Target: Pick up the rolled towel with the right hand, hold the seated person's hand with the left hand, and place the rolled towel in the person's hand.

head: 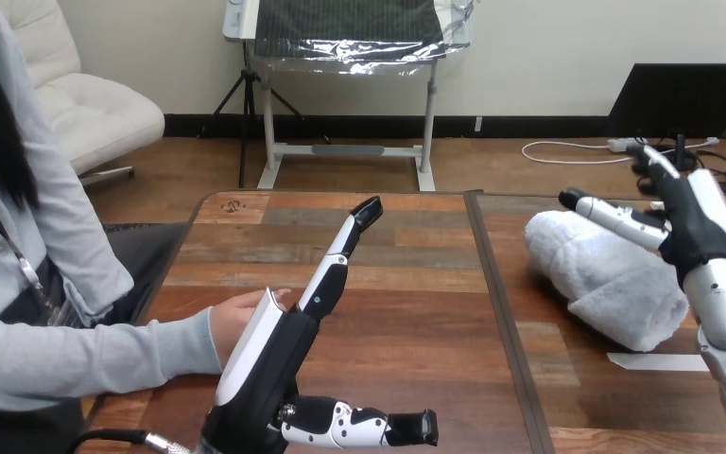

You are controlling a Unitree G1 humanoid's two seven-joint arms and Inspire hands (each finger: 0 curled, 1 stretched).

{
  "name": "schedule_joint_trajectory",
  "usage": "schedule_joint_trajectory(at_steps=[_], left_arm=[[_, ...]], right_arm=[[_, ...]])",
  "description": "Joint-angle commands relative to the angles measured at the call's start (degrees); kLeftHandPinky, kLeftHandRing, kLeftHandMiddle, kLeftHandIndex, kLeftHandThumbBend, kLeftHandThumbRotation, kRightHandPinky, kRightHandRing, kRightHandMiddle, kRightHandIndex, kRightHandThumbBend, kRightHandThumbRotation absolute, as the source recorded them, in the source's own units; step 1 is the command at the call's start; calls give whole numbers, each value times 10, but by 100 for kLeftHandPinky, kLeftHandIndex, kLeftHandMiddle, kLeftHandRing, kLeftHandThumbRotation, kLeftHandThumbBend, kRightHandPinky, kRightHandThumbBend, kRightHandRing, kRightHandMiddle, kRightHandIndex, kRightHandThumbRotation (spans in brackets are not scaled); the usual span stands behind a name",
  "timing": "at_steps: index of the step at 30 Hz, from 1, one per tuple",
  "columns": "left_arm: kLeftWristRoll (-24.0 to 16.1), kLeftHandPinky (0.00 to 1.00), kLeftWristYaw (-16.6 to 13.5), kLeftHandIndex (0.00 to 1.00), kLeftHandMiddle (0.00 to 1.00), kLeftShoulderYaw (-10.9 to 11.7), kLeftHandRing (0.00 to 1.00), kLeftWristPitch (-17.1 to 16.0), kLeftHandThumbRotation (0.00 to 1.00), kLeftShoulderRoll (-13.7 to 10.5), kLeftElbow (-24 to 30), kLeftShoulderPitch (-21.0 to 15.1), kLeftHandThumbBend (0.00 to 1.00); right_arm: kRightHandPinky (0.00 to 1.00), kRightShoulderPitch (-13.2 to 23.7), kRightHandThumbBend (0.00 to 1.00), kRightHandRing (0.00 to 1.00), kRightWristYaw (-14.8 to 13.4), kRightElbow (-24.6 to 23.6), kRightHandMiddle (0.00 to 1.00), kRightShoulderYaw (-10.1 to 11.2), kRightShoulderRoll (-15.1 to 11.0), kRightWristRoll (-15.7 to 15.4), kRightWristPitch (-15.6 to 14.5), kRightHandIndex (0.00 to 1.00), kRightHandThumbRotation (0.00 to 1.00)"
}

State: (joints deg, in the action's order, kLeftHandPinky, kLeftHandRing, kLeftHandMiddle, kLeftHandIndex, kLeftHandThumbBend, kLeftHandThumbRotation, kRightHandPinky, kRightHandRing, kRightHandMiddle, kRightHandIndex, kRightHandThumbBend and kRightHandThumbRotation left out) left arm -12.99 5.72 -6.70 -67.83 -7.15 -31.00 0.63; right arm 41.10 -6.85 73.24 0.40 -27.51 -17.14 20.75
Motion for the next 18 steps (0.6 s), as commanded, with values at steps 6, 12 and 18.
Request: schedule_joint_trajectory(at_steps=[6, 12, 18], left_arm=[[20, 100, 6, 100, 100, -11, 100, 4, 44, -8, 27, -11, 100], [24, 100, 7, 100, 100, -14, 100, 1, 44, -11, 27, -12, 100], [17, 100, 2, 100, 100, -12, 100, -1, 44, -11, 30, -11, 100]], right_arm=[[71, 64, 100, 82, -3, 20, 85, -11, -6, -9, -36, 93, 60], [54, 66, 100, 65, -3, 30, 67, -16, -2, -16, -72, 93, 60], [47, 67, 100, 58, -2, 37, 59, -26, -1, -27, -104, 93, 62]])
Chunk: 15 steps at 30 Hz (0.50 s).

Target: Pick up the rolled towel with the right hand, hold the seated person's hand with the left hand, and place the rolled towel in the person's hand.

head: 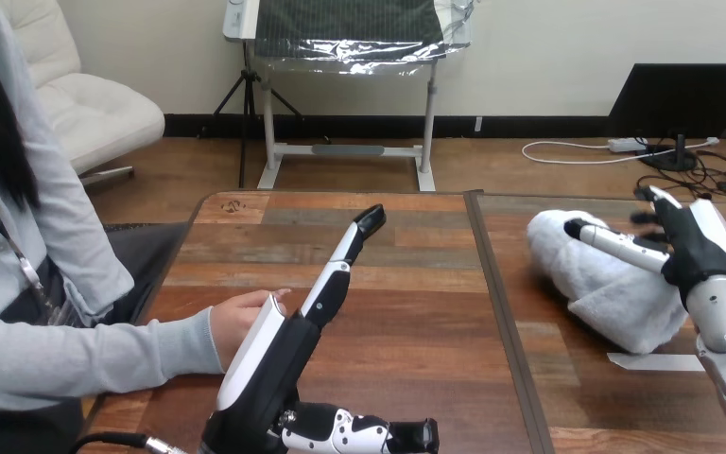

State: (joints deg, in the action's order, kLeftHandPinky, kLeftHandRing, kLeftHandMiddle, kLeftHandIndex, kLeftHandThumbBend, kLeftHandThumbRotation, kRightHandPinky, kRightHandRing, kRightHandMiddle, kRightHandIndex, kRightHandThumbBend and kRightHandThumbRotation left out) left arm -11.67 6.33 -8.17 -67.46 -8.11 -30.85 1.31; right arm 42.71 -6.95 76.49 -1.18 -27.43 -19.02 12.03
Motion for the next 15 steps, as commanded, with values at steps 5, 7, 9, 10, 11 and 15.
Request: schedule_joint_trajectory(at_steps=[5, 7, 9, 10, 11, 15], left_arm=[[6, 100, -3, 100, 100, 0, 100, -4, 44, -2, 34, -15, 100], [6, 100, -2, 100, 100, 0, 100, -3, 44, -3, 38, -13, 100], [5, 100, -2, 100, 100, 0, 100, -2, 44, -3, 40, -11, 100], [4, 100, -2, 100, 100, 0, 100, -2, 44, -3, 42, -10, 100], [3, 100, -2, 100, 100, 0, 100, -2, 44, -3, 43, -9, 100], [1, 100, -2, 100, 100, 0, 100, -5, 44, -4, 46, -6, 100]], right_arm=[[45, 49, 100, 59, 6, 10, 58, -14, -1, -13, -43, 93, 62], [44, 47, 100, 58, 10, 11, 57, -17, -1, -16, -50, 93, 61], [44, 45, 100, 59, 12, 12, 58, -19, -1, -18, -54, 93, 61], [45, 43, 100, 59, 13, 13, 59, -21, -1, -21, -56, 94, 61], [45, 42, 100, 61, 13, 13, 61, -22, -2, -23, -56, 93, 61], [48, 35, 100, 63, 13, 15, 63, -33, -3, -37, -62, 93, 62]])
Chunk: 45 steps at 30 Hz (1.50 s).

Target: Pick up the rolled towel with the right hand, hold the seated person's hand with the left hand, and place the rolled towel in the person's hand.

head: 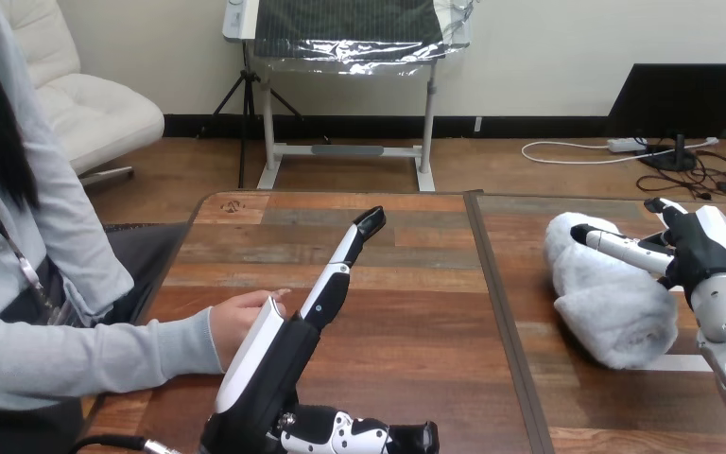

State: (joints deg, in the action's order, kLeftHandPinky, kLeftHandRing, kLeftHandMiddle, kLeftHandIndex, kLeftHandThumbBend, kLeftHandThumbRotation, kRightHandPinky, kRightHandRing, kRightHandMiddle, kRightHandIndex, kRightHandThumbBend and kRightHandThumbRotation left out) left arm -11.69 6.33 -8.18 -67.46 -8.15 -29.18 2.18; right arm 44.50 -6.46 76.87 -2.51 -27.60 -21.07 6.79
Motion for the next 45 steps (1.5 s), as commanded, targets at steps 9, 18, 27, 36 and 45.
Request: schedule_joint_trajectory(at_steps=[9, 18, 27, 36, 45], left_arm=[[-5, 100, -4, 100, 100, 3, 100, -10, 46, -6, 39, -7, 100], [-8, 100, -5, 100, 100, 5, 100, -24, 47, -10, 41, -3, 100], [-9, 100, -7, 100, 100, 8, 100, -32, 48, -14, 49, 3, 100], [3, 100, -3, 100, 100, 3, 100, -26, 48, -18, 64, 10, 100], [10, 100, -1, 100, 100, 0, 100, -21, 48, -17, 73, 15, 100]], right_arm=[[44, 5, 100, 57, 10, 16, 60, -34, 2, -33, -35, 93, 65], [44, -7, 100, 57, 11, 17, 60, -43, 7, -42, -41, 92, 64], [51, -12, 100, 68, 19, 18, 73, -38, 16, -33, -63, 91, 66], [49, -19, 100, 65, 11, 17, 73, -37, 26, -31, -66, 89, 65], [59, -14, 100, 75, 15, 17, 81, -34, 38, -24, -84, 89, 60]])
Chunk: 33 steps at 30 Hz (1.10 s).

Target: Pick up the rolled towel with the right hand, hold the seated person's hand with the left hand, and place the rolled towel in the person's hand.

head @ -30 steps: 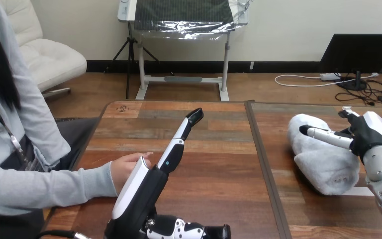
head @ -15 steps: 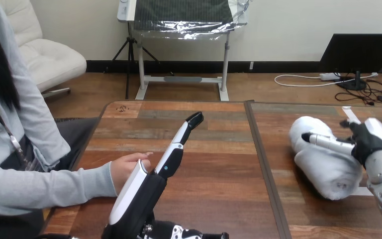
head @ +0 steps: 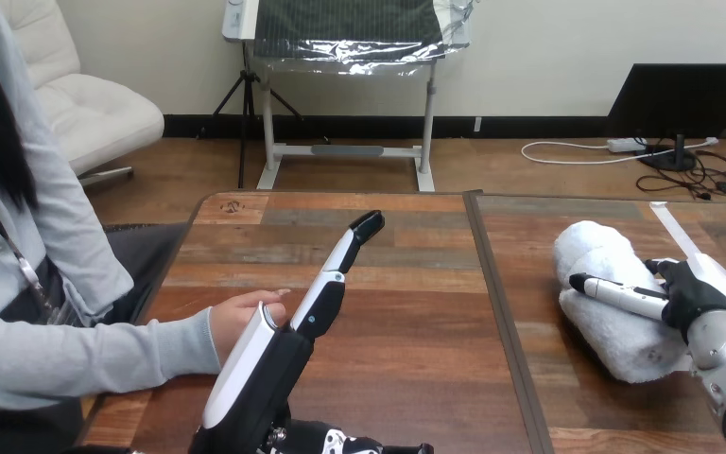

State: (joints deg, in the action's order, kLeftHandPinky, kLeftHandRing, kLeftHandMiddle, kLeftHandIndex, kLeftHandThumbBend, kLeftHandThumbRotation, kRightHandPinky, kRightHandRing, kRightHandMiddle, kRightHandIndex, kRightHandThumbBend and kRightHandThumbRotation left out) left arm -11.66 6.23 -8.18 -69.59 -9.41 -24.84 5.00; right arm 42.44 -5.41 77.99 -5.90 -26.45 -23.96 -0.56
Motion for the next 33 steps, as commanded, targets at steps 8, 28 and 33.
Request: schedule_joint_trajectory(at_steps=[8, 28, 33], left_arm=[[4, 100, -4, 100, 100, 3, 100, -11, 49, -2, 29, -15, 100], [3, 100, -8, 100, 100, 5, 100, -26, 48, 3, 18, -20, 100], [0, 100, -10, 100, 100, 8, 100, -26, 49, 6, 20, -18, 100]], right_arm=[[57, 11, 98, 71, -11, 6, 76, -19, 37, -12, -19, 83, 56], [54, 25, 92, 70, -13, 4, 73, -10, 54, 6, -33, 55, 5], [55, 24, 90, 71, -12, 3, 73, -4, 54, 16, -21, 50, 2]])
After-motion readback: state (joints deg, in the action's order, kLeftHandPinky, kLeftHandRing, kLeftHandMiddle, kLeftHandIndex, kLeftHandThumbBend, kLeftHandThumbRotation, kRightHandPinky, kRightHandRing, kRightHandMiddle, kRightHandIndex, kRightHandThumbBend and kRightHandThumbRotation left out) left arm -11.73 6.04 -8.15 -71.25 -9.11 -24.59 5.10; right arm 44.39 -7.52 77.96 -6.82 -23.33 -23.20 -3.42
